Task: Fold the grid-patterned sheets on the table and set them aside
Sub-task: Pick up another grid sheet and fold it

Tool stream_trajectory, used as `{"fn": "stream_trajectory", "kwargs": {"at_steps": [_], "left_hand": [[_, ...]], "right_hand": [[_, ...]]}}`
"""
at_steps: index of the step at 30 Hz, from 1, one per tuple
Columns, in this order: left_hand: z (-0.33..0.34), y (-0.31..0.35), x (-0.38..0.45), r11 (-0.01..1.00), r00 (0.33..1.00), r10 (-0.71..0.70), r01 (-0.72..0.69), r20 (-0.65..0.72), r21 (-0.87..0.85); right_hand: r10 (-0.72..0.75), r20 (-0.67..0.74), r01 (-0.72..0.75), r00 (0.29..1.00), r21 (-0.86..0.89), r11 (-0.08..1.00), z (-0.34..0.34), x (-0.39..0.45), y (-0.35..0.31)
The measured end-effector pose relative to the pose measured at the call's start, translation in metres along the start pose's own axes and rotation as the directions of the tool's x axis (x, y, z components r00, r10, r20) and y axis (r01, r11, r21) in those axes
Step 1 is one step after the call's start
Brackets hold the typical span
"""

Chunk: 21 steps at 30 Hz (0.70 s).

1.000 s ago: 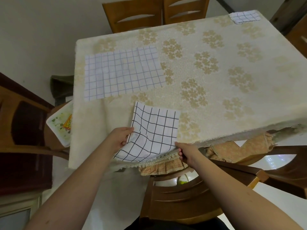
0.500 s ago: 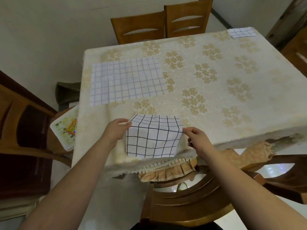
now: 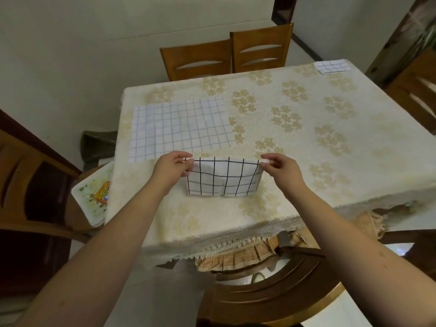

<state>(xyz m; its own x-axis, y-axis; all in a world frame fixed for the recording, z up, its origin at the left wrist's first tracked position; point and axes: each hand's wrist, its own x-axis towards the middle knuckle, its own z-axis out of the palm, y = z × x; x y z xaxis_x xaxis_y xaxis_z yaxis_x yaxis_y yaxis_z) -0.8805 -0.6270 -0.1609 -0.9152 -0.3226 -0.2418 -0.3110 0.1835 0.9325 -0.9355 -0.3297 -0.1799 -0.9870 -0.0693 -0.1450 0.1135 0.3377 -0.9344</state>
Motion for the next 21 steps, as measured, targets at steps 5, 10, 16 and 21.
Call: {"fn": "stream_trajectory", "kwargs": {"at_steps": [5,10,16,21], "left_hand": [[0.0,0.008,0.006,0.969,0.989,0.13,-0.112,-0.068,0.221],[0.008,-0.014,-0.002,0.922,0.953,0.266,-0.21,-0.142,0.324],[0.018,-0.078,-0.01,0.987,0.987,-0.025,0.05,-0.158,0.153],[0.027,-0.125,-0.026,0.91,0.912,-0.395,0.372,-0.11,-0.184]], "right_hand": [[-0.221,-0.045,0.201,0.974,-0.27,0.942,-0.006,0.007,-0.01],[-0.339,-0.052,0.28,0.939,-0.456,0.845,-0.002,-0.008,0.009],[-0.294,0.095,0.295,0.951,-0.564,0.771,0.019,-0.047,0.06],[-0.112,0.27,0.263,0.956,-0.627,0.733,0.044,-0.075,0.099]]}}
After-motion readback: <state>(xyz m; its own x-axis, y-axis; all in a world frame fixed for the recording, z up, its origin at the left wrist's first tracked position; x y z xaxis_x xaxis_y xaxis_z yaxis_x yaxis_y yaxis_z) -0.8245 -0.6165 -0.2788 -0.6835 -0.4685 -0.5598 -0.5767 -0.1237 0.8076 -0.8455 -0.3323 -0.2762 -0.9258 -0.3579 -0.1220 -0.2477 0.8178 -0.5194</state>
